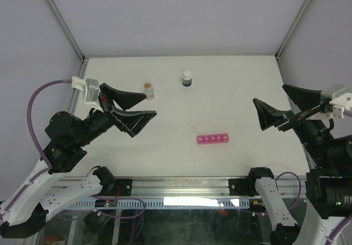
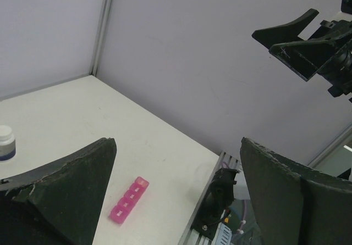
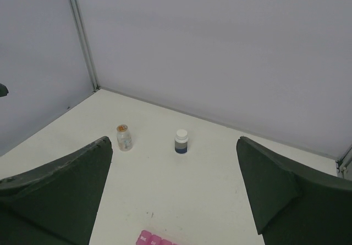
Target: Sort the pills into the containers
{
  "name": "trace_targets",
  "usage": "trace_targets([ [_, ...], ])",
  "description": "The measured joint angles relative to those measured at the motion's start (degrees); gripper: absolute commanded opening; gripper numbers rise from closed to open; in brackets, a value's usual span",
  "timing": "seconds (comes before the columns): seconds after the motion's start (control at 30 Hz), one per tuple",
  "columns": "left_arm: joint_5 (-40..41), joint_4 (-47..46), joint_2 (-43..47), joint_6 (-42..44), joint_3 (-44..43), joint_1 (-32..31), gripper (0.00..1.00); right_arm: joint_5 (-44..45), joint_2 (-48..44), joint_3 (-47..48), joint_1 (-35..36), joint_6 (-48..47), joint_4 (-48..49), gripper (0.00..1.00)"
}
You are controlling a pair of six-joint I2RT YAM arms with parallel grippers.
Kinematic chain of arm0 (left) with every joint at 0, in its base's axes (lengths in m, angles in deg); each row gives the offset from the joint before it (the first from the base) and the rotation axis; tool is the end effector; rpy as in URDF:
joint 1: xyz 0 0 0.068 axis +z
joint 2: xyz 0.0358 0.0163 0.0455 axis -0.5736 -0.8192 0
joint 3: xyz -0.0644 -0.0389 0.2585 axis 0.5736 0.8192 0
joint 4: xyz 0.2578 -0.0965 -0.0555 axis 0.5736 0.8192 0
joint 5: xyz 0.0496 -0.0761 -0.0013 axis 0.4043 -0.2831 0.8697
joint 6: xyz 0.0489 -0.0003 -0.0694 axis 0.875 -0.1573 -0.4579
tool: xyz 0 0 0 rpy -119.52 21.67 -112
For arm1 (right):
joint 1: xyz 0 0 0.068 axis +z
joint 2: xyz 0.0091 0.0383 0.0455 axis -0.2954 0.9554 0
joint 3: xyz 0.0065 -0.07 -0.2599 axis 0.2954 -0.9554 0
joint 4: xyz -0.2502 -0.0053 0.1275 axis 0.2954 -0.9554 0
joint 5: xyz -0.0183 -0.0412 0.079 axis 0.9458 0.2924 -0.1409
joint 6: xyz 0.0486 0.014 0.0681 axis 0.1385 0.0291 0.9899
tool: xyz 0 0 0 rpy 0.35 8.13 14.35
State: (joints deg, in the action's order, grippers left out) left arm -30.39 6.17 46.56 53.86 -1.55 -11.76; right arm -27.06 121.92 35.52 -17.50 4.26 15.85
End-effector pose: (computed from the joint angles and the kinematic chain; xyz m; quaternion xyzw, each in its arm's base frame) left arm 0.1118 -0.1350 0.4621 0.1822 0.6007 -0.4853 0.6086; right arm 0.0575 0.0327 0.5391 -0.1665 0.6198 0.1517 0.7518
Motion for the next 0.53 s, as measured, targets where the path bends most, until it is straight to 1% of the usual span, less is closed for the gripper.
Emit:
trace_targets([
  [0.27, -1.6, 0.8, 1.4, 0.0, 0.0, 0.0, 0.99, 1.1, -3.5, -0.5, -0.6, 0.9, 0.2, 0.99],
  [0.53, -2.2, 0.9, 1.8, 0.8, 0.0, 0.0, 0.99, 2.0, -3.7, -4.9, -0.6, 1.0, 1.0, 0.99],
])
